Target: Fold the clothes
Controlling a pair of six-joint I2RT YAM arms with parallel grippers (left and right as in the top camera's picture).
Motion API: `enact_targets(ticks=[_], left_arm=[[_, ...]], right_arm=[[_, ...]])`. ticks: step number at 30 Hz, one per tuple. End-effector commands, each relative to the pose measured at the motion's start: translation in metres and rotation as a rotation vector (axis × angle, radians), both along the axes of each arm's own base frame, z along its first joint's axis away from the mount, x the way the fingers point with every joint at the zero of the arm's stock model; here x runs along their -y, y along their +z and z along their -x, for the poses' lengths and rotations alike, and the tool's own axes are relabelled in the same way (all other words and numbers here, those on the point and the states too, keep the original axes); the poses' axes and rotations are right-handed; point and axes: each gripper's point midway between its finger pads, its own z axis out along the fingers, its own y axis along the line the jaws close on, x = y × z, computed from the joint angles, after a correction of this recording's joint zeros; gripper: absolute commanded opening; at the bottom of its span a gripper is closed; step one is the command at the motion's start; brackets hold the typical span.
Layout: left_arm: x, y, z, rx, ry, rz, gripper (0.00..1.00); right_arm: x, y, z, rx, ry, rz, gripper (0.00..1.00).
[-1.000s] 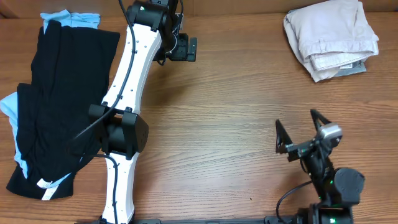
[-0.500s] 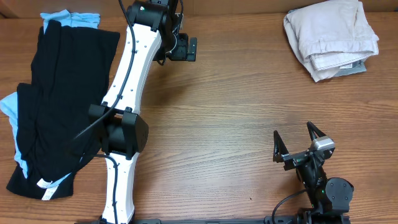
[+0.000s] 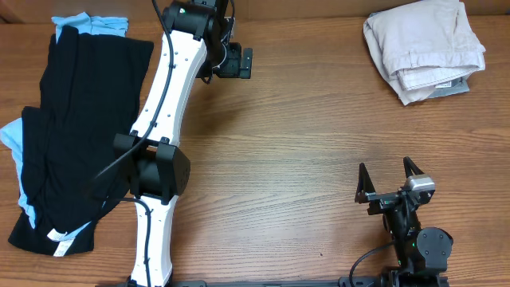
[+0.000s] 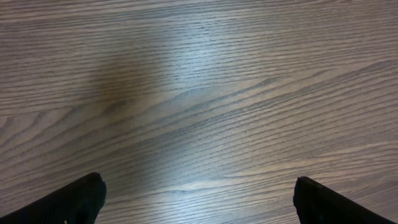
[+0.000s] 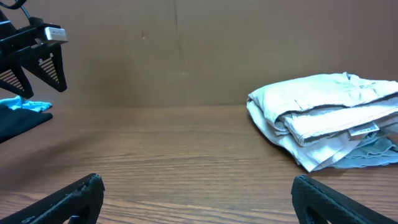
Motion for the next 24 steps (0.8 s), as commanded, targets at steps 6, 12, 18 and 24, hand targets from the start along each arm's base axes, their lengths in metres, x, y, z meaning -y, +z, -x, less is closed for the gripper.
enact_targets(ticks=[6,12,18,24], left_arm=[[0.000,0.011,0.002,0.024,-0.002,-0.003,1.00],[0.000,0.011,0.002,0.024,-0.002,-0.003,1.00],[-0.001,0.018,0.001,0.043,-0.001,-0.001,1.00],[0.007,0.067,-0.019,0.230,-0.003,0.060,1.00]], right_arm=[[0.003,-0.002,0.000,0.005,-0.016,0.004,1.00],[0.003,-0.002,0.000,0.005,-0.015,0.004,1.00],[0.003,-0.002,0.000,0.005,-0.015,0.004,1.00],[0.003,-0.002,0.000,0.005,-0.016,0.004,1.00]])
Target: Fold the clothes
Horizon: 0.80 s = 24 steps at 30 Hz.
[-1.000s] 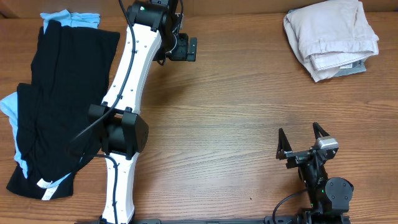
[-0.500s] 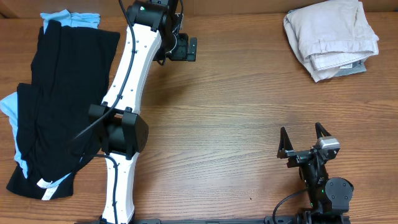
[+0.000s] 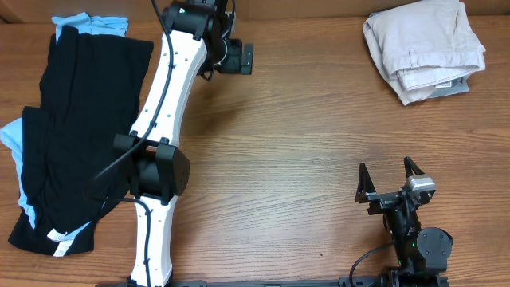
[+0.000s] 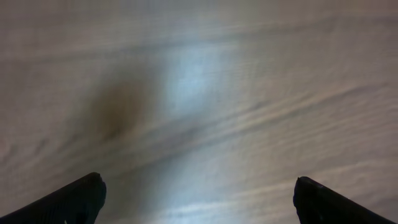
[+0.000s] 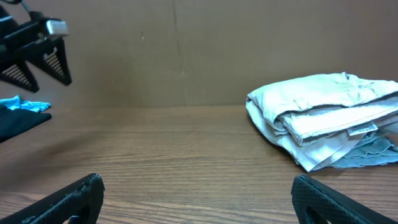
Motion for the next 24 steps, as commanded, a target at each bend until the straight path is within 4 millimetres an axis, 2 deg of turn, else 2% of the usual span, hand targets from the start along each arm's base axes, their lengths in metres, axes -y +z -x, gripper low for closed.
enact_targets(ticks=[1,7,12,14,15,17,24], left_arm=[[0.002,0.065,-0.003,0.174,-0.002,0.044,1.00],[-0.002,0.110,-0.002,0.364,-0.004,0.089,1.00],[-0.011,0.128,0.017,0.515,-0.028,0.096,1.00],[-0.020,0.126,0.029,0.540,-0.021,0.090,1.00],[-0.031,0.122,0.042,0.555,-0.002,0.081,1.00],[-0.052,0.111,0.063,0.570,0.030,0.073,1.00],[-0.096,0.079,0.115,0.615,0.110,0.060,1.00]], right_arm=[[0.002,-0.002,0.000,0.006,-0.011,0.004,1.00],[0.002,-0.002,0.000,0.006,-0.011,0.004,1.00],[0.002,-0.002,0.000,0.006,-0.011,0.004,1.00],[0.002,-0.002,0.000,0.006,-0.011,0.004,1.00],[0.002,-0.002,0.000,0.006,-0.011,0.004,1.00],[0.002,-0.002,0.000,0.006,-0.011,0.004,1.00],[0.002,-0.002,0.000,0.006,-0.011,0.004,1.00]])
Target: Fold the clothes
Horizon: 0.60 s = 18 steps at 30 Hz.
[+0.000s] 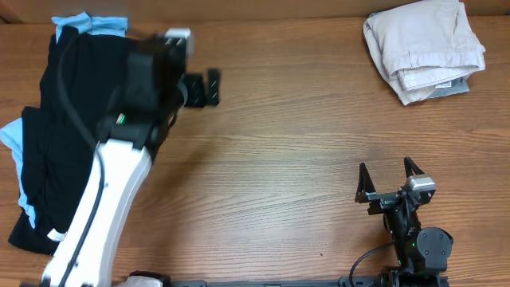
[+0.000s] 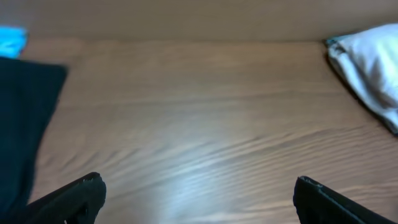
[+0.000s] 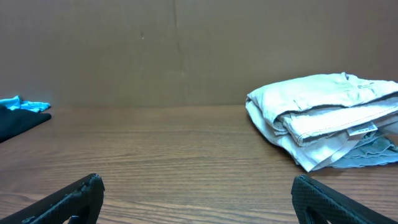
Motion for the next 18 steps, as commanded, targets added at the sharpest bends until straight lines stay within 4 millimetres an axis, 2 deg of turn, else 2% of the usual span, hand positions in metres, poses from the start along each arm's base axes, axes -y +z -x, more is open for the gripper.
enact_targets(ticks=[1,9,18], left_arm=[[-0.024,-0.005,0.031,0.060,0.037,-0.019,1.00],[-0.047,-0.029,0.086,0.227,0.090,-0.003,1.00],[-0.057,-0.047,0.124,0.433,0.109,-0.016,1.00]], right_arm=[[0.002,-0.002,0.000,0.004,-0.011,0.004,1.00],[0.002,-0.002,0.000,0.004,-0.011,0.004,1.00],[0.002,-0.002,0.000,0.004,-0.011,0.004,1.00]])
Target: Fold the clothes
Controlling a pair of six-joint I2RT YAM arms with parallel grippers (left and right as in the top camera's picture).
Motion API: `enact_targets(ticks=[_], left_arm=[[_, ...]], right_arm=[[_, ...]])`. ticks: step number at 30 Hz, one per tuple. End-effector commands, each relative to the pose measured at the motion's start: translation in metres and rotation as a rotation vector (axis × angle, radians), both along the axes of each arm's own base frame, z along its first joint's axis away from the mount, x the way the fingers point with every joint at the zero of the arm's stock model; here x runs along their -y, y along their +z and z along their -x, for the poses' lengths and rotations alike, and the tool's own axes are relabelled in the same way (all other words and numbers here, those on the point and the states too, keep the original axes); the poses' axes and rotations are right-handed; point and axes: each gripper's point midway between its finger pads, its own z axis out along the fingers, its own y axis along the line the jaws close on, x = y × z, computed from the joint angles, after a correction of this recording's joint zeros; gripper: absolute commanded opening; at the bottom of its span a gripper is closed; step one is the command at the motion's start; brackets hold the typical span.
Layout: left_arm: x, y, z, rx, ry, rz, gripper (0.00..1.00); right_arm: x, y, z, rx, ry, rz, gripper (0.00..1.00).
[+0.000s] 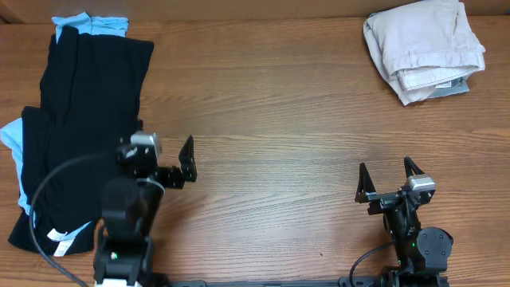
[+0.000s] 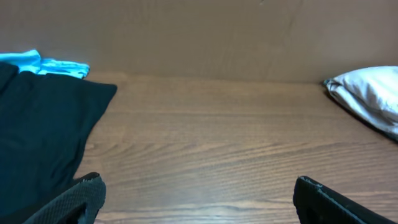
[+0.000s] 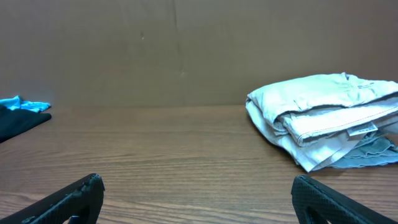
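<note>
A long black garment lies spread at the table's left over a light blue one. A folded beige pile sits at the far right corner. My left gripper is open and empty, low at the near left beside the black garment's right edge. Its wrist view shows the black cloth on the left and the beige pile far right. My right gripper is open and empty at the near right. In its view the beige pile lies ahead to the right.
Wooden table with a brown board wall along the far edge. A pale grey-blue cloth pokes out from under the beige pile. The left arm's base stands at the front left edge, the right arm's at the front right.
My left arm has drawn back from beside the black garment's upper right edge to the near left of the table. The gripper stays open. The right arm and the clothes are unchanged.
My left arm was stretched to the table's far side, its open gripper facing down over bare wood. It was then nearer and further left, beside the black garment. Now it sits folded back at the front. No cloth has moved, and the right gripper has stayed open.
</note>
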Motion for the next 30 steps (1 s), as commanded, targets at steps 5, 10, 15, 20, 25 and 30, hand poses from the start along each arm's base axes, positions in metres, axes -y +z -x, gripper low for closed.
enact_targets(ticks=[5,10,15,20,25,30], left_arm=[[-0.013,-0.010,0.024,0.102,0.048,-0.033,1.00],[-0.020,-0.013,0.033,0.150,0.074,-0.032,1.00],[-0.024,-0.020,0.040,0.192,0.085,-0.030,1.00],[-0.026,-0.031,0.043,0.234,0.092,-0.028,1.00],[-0.026,-0.040,0.047,0.201,0.094,-0.031,1.00],[-0.026,-0.058,0.050,0.130,0.094,-0.038,1.00]], right_arm=[[0.002,-0.002,0.000,0.005,-0.011,0.004,1.00],[0.002,-0.002,0.000,0.005,-0.011,0.004,1.00],[0.002,-0.002,0.000,0.005,-0.011,0.004,1.00],[0.002,-0.002,0.000,0.005,-0.011,0.004,1.00],[0.002,-0.002,0.000,0.005,-0.011,0.004,1.00],[0.002,-0.002,0.000,0.005,-0.011,0.004,1.00]])
